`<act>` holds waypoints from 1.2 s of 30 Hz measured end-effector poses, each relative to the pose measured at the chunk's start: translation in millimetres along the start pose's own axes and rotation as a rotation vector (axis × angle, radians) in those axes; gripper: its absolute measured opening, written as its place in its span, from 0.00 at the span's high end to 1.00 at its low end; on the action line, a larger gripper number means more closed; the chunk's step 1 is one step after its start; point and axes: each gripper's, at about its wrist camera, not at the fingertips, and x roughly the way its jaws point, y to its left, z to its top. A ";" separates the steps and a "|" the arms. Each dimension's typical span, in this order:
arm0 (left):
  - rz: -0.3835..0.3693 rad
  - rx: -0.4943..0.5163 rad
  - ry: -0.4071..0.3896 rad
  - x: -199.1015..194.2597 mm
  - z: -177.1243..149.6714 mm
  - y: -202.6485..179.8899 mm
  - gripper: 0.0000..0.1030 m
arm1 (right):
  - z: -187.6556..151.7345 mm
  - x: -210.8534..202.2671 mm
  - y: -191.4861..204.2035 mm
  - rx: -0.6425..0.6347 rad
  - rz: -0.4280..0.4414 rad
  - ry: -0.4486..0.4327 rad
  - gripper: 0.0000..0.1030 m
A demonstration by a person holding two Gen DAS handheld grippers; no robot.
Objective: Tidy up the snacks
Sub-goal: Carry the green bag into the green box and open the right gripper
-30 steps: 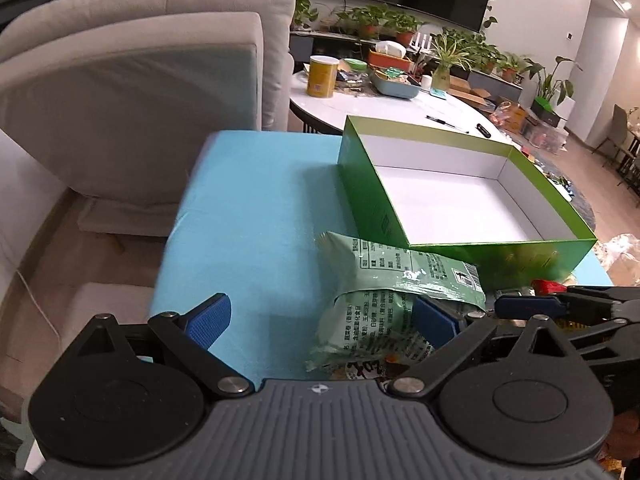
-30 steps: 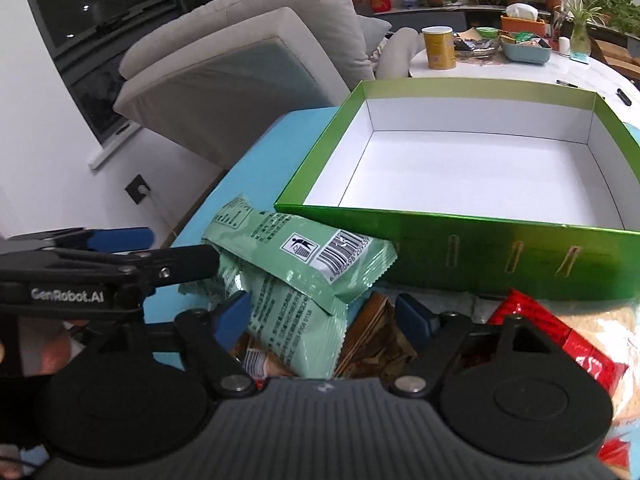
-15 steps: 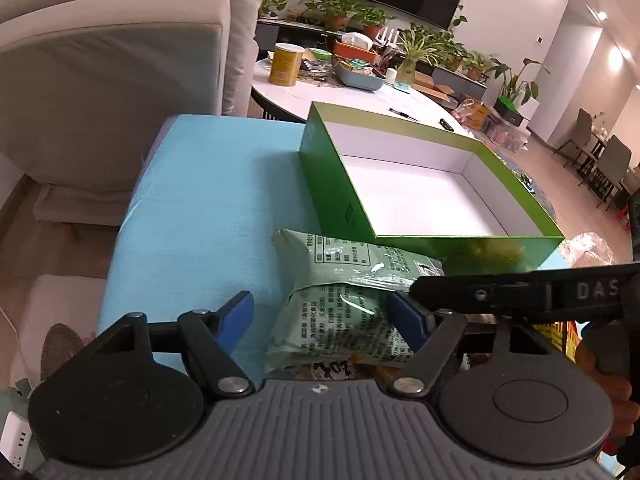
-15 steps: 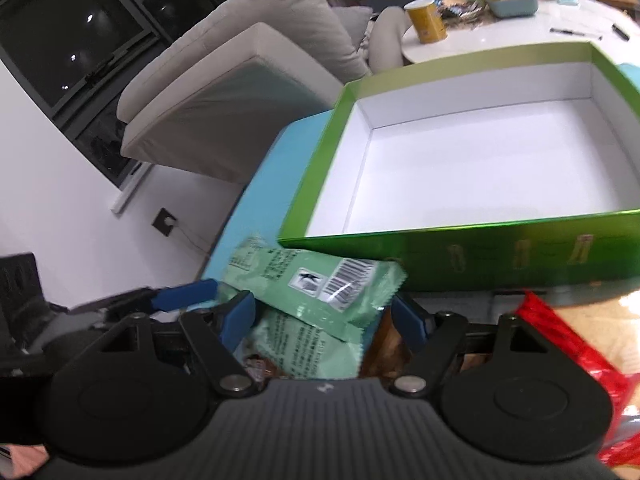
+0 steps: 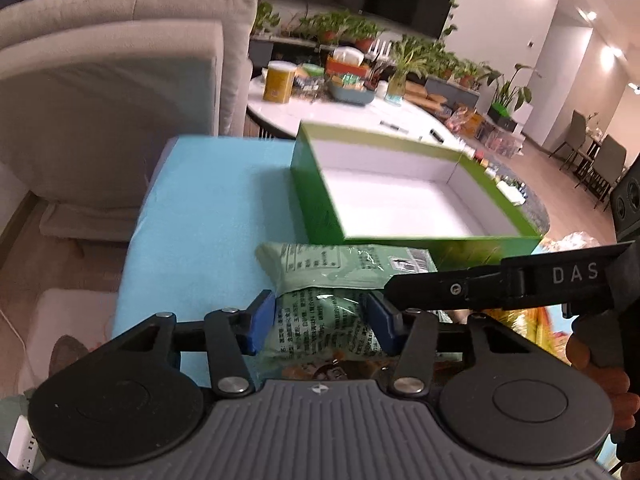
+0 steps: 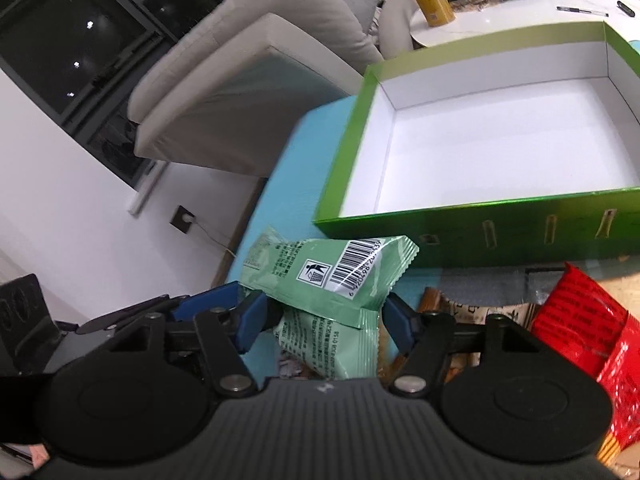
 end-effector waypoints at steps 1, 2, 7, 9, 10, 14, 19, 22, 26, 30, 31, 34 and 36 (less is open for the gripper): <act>-0.004 0.006 -0.014 -4.5 3.0 -2.5 0.54 | 0.2 -5.6 2.2 -0.003 0.007 -0.014 0.37; -0.009 0.012 -0.032 -9.1 6.8 -5.7 0.54 | 0.7 -12.2 5.0 -0.012 0.012 -0.032 0.37; -0.033 0.033 -0.085 -16.2 25.8 -22.9 0.54 | 9.1 -41.7 12.6 -0.063 0.001 -0.122 0.37; -0.039 0.051 -0.101 -14.5 33.9 -31.5 0.54 | 12.8 -47.5 10.3 -0.066 -0.001 -0.147 0.37; -0.046 0.059 -0.101 -12.5 37.4 -35.2 0.54 | 15.4 -50.9 8.9 -0.069 -0.003 -0.161 0.37; -0.073 0.089 -0.097 2.2 48.2 -52.2 0.47 | 28.1 -56.7 0.3 -0.080 -0.016 -0.201 0.37; -0.073 0.111 -0.078 29.9 61.5 -65.6 0.47 | 45.6 -49.3 -15.6 -0.060 -0.052 -0.209 0.37; -0.078 0.110 -0.067 44.7 70.7 -69.0 0.47 | 54.7 -46.4 -25.4 -0.045 -0.062 -0.216 0.37; -0.065 0.120 -0.054 62.5 79.6 -71.4 0.47 | 66.3 -40.7 -40.5 -0.023 -0.059 -0.214 0.37; -0.046 0.126 -0.040 75.0 79.5 -70.6 0.45 | 73.4 -30.2 -50.1 -0.015 -0.059 -0.199 0.37; -0.042 0.125 -0.034 77.5 79.1 -69.1 0.45 | 74.2 -27.6 -52.4 -0.012 -0.058 -0.193 0.37; -0.033 0.120 -0.014 84.4 77.7 -65.0 0.45 | 74.6 -19.3 -57.9 -0.002 -0.053 -0.173 0.37; -0.029 0.117 -0.004 88.6 76.7 -63.2 0.45 | 75.3 -14.5 -61.1 0.005 -0.051 -0.160 0.37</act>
